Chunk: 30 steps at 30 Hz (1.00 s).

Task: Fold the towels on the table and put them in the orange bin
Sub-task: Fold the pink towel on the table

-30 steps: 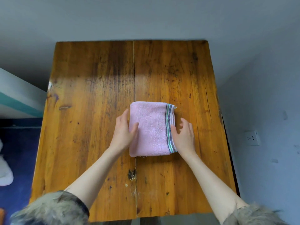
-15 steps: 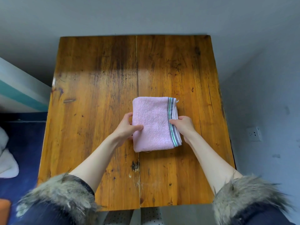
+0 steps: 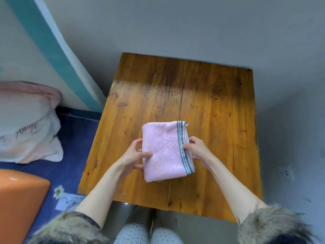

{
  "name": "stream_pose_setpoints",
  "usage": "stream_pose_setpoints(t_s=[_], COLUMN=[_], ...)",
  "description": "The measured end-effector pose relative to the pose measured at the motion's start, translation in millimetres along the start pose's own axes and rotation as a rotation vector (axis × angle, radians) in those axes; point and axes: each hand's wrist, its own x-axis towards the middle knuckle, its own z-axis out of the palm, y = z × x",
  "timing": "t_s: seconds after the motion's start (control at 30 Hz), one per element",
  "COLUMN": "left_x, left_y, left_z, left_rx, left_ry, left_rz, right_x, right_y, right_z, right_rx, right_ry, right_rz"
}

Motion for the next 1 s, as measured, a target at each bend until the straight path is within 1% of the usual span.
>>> stream_pose_setpoints(t_s=[0.17,0.27,0.47,0.5,0.57,0.73,0.87,1.0], left_x=[-51.0,-87.2,-159.2,-174.2,-186.8,-234.0,-266.2,-284.6], left_y=[-5.5,-13.7,-51.5,-65.2,-77.2,-137.3,-184.9,-231.4], left_z=[-63.5,-99.2,-175.0,-192.8,-208.6,-284.9,-354.9,-413.3], left_rx=[-0.174,-0.275,-0.482,-0.524,-0.568,-0.686,-0.743,-0.759], left_ry=[0.102,0.202,0.372,0.417,0.451,0.598,0.667,0.731], left_rz=[0.071,0.133,0.213,0.226,0.242,0.257,0.213,0.149], right_x=[-14.3,-22.3,-44.1,-50.3,-55.8,-82.8,-105.0,-117.5], right_y=[-67.7,-107.4,-161.8,-169.7,-178.0,-192.0,-196.2,-190.3], right_z=[47.6,88.0,193.7,223.4,250.6,372.5,472.9,560.0], right_rx=[-0.174,-0.244,-0.409,-0.448,-0.477,-0.59,-0.604,-0.646], right_ry=[-0.14,-0.216,-0.389,-0.436,-0.471,-0.58,-0.68,-0.735], right_rz=[-0.195,-0.289,-0.417,-0.435,-0.448,-0.479,-0.43,-0.39])
